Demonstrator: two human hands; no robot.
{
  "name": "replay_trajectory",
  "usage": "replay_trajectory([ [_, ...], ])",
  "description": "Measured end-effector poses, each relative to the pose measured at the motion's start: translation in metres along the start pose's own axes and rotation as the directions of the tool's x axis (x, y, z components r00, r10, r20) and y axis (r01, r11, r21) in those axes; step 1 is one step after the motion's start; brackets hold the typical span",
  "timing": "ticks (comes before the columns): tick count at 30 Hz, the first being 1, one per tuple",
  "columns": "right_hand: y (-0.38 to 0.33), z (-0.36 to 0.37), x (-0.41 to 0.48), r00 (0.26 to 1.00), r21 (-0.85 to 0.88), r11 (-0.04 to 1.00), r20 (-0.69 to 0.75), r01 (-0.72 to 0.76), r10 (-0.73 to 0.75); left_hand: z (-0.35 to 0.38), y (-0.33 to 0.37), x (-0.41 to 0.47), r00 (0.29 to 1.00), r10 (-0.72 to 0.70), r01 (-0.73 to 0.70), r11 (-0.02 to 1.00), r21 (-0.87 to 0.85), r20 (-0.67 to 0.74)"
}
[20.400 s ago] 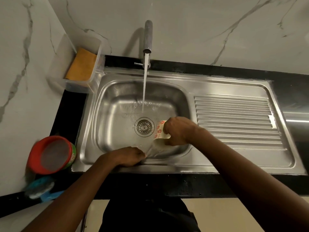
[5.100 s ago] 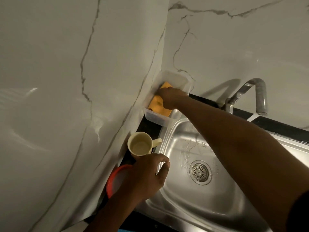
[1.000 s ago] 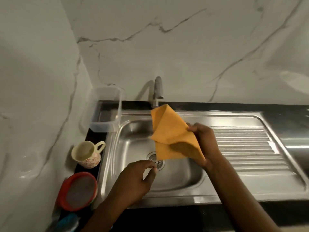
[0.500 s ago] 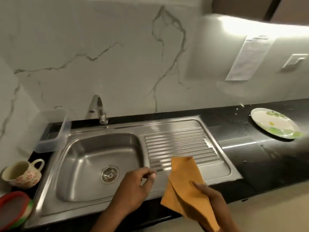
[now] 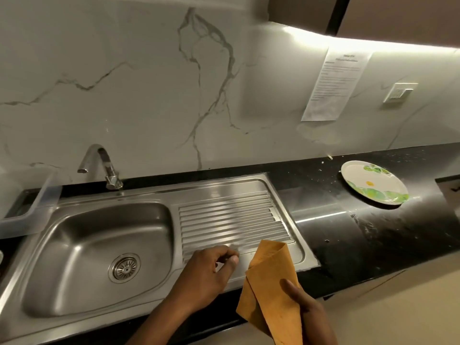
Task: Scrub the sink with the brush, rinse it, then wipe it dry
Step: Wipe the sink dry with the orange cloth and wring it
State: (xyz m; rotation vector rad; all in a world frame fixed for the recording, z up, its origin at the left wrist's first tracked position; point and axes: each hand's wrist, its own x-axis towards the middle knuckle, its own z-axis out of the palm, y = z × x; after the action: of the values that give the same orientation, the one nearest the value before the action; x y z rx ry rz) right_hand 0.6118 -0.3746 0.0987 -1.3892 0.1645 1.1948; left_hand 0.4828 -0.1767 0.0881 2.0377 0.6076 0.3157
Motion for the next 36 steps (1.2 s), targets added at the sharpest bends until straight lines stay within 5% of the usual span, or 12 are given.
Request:
replay_trajectory([
  [10, -0.030, 0.029, 0.064, 0.996, 0.275, 0.961, 0.094, -0.026, 0.000, -0.018, -0.010, 0.072, 0.999, 0.029, -0.029, 1.000, 0.006, -0.015],
  [28, -0.182, 0.063, 0.254, 0.985, -0.013, 0.998, 0.163, -0.062, 0.063, -0.004, -0.040, 0.146, 0.922, -0.236, 0.208, 0.970, -0.124, -0.306],
  [32, -0.223, 0.057, 0.323, 0.963, -0.105, 0.960, -0.050, 0.260, -0.266, -0.012, -0.055, 0.150, 0.910, -0.285, 0.248, 0.956, -0.157, -0.301],
  [34, -0.241, 0.053, 0.360, 0.842, -0.384, 0.809, -0.129, 0.446, -0.525, -0.019, -0.067, 0.151, 0.902, -0.312, 0.277, 0.948, -0.155, -0.298],
  [36, -0.253, 0.047, 0.402, 0.743, -0.629, 0.604, -0.060, 0.490, -0.666, -0.026, -0.079, 0.152, 0.897, -0.325, 0.293, 0.945, -0.147, -0.299],
])
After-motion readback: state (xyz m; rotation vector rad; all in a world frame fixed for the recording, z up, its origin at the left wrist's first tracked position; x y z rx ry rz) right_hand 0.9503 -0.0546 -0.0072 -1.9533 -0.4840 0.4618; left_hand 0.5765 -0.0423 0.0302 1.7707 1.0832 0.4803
